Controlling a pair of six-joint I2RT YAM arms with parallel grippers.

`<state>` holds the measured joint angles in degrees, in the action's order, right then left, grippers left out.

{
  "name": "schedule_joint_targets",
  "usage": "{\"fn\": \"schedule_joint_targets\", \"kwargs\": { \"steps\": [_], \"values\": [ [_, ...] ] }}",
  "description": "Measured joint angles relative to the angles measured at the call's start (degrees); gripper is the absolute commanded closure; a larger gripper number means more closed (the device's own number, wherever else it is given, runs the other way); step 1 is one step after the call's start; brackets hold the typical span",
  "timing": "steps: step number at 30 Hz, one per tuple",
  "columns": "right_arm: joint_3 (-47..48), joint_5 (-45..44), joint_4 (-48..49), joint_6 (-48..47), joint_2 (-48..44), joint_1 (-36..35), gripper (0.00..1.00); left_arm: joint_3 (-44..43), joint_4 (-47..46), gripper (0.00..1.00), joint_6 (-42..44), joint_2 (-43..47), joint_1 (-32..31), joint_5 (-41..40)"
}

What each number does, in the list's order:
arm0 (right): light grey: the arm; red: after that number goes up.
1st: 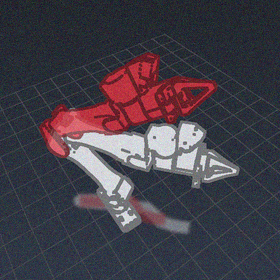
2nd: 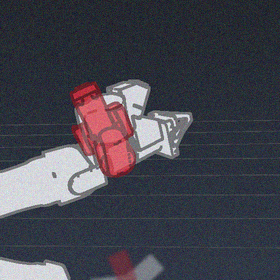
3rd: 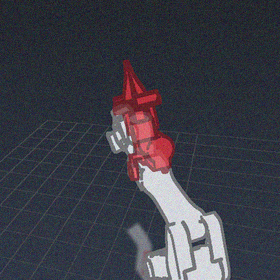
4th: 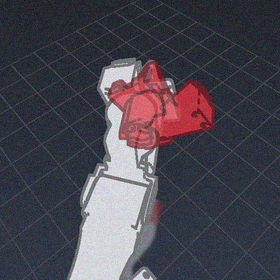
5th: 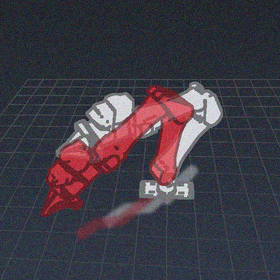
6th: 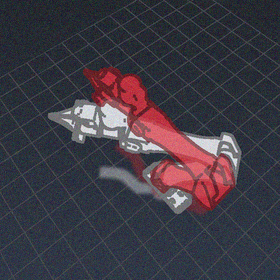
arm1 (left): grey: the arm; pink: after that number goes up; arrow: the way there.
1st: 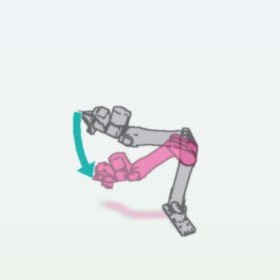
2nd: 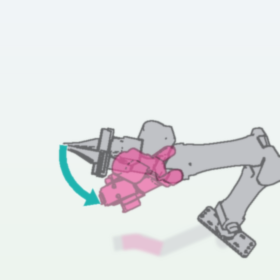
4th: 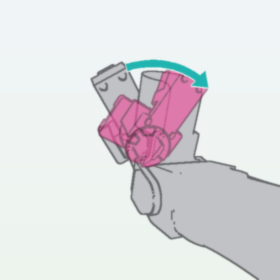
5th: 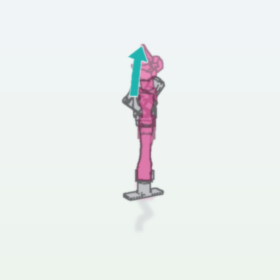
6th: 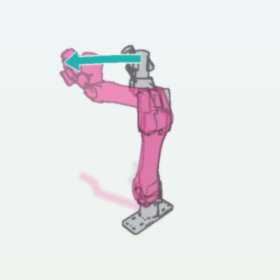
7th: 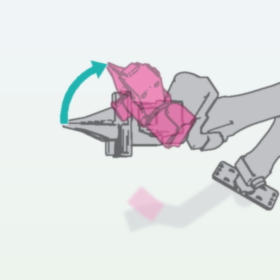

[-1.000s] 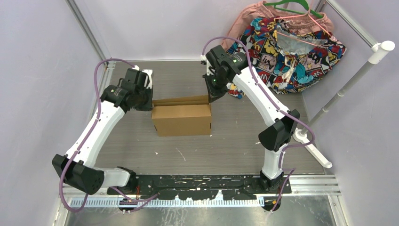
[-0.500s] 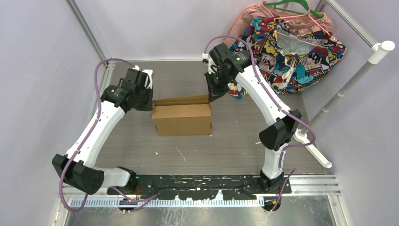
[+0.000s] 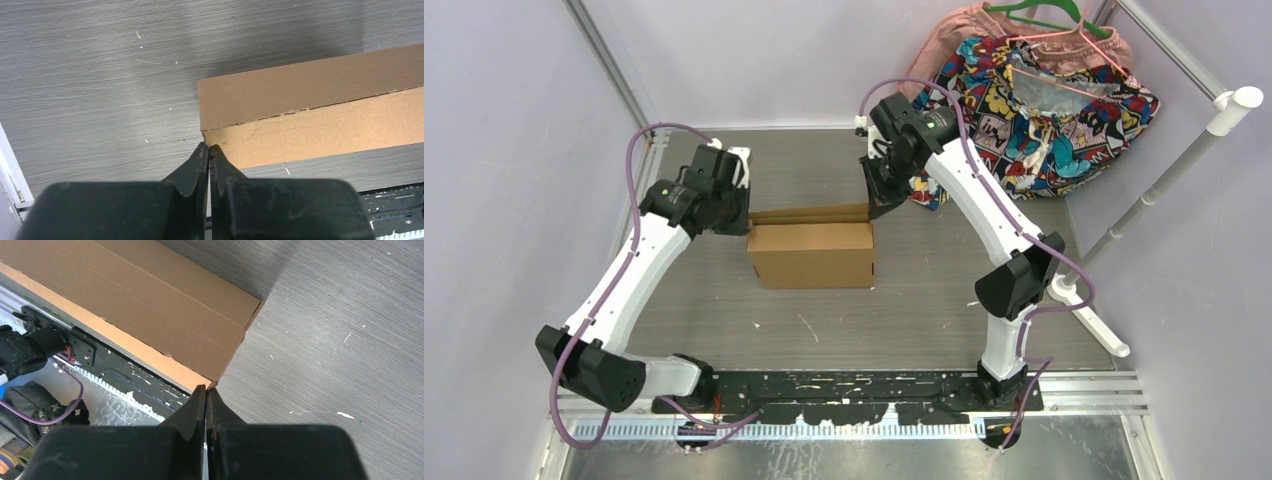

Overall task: Fold the paper box
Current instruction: Close the paper box at the center of the board.

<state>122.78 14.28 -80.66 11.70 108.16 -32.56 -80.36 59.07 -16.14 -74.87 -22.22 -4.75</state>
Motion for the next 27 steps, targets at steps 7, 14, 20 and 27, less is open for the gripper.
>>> {"fn": "schedule_joint_targets", "kwargs": {
  "steps": [7,14,20,27],
  "values": [
    [-2.29,0.0,0.31,0.02,0.0,0.07,0.99,0.0,0.0,0.92,-0.04,0.0,-0.28,0.02],
    [-3.74,0.0,1.31,0.04,-0.24,0.07,0.99,0.0,-0.02,0.96,-0.22,0.0,-0.28,0.0],
    [-4.79,-0.02,2.01,0.07,-0.83,0.07,0.99,1.16,-0.68,0.97,-0.5,0.85,-0.31,-0.02],
    [-5.31,-0.02,2.45,0.07,-1.09,0.04,0.99,2.49,-1.62,0.95,-1.22,2.08,-0.59,-0.39]
  ]
}}
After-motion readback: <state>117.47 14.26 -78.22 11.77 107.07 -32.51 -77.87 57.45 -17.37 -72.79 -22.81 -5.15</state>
